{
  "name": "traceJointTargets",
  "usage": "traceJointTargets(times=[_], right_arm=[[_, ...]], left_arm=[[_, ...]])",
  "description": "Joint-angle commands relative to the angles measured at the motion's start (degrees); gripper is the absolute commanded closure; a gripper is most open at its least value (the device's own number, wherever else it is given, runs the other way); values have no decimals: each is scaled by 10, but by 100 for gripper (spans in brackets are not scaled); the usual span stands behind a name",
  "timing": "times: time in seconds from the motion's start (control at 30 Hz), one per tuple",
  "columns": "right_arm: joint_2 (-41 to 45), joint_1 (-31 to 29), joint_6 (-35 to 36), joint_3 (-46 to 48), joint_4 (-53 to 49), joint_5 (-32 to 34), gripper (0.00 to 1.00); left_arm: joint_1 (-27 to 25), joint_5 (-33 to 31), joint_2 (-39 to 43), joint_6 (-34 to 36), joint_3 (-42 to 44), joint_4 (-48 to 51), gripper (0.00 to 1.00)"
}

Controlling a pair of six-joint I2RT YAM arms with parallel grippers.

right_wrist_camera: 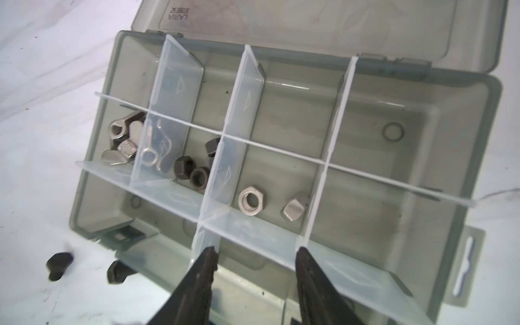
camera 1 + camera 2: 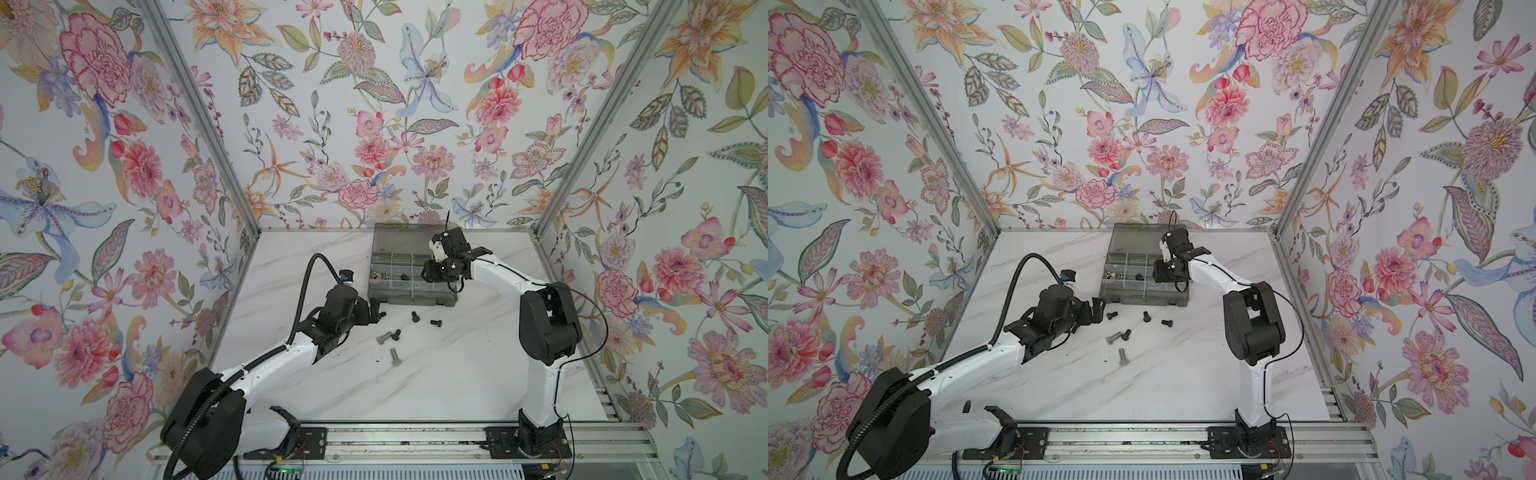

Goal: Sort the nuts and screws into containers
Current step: 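Withdraw the right gripper from the box back over the bolts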

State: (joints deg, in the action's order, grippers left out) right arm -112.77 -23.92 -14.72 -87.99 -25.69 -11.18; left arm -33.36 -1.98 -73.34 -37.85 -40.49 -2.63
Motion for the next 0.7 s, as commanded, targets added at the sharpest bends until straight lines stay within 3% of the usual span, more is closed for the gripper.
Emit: traceJointTargets(times=[0.0,0.23,0.67], right_arm=[[52,-6,3,45,16,-41,49],[135,-11,-5,136,43,-69,46],[243,-15,-19,284,74,-61,42]], left_arm=[[8,-13,12,-6,10,6,1],[7,-20,20,-9,18,10,0],[8,-46,27,11,11,41,1]])
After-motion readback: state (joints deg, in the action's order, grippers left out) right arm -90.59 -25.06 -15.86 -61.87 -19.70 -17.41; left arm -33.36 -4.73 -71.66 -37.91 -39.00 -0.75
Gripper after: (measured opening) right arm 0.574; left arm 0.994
